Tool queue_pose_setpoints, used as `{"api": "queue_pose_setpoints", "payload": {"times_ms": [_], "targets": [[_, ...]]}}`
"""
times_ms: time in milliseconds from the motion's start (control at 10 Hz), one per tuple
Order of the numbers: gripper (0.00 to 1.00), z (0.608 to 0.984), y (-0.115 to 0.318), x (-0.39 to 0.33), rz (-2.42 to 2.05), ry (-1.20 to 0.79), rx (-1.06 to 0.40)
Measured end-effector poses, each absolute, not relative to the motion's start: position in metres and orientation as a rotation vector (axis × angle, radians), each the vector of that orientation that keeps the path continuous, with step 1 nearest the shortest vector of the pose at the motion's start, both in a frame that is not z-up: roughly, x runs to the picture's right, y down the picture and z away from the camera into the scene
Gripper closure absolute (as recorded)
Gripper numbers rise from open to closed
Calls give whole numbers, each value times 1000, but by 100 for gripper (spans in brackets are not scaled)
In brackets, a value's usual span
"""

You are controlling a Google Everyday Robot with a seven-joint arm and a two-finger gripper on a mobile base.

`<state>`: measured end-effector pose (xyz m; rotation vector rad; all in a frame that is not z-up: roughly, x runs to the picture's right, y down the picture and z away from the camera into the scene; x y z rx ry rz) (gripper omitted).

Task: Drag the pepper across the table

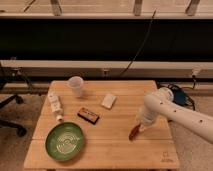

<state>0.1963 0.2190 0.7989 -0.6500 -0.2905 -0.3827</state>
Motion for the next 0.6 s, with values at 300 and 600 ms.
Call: {"api": "queue_pose_setpoints", "payload": {"times_ms": [300, 600], "targets": [[100, 800, 217, 199, -385, -293, -655], [100, 801, 214, 202, -389, -292, -660]]}}
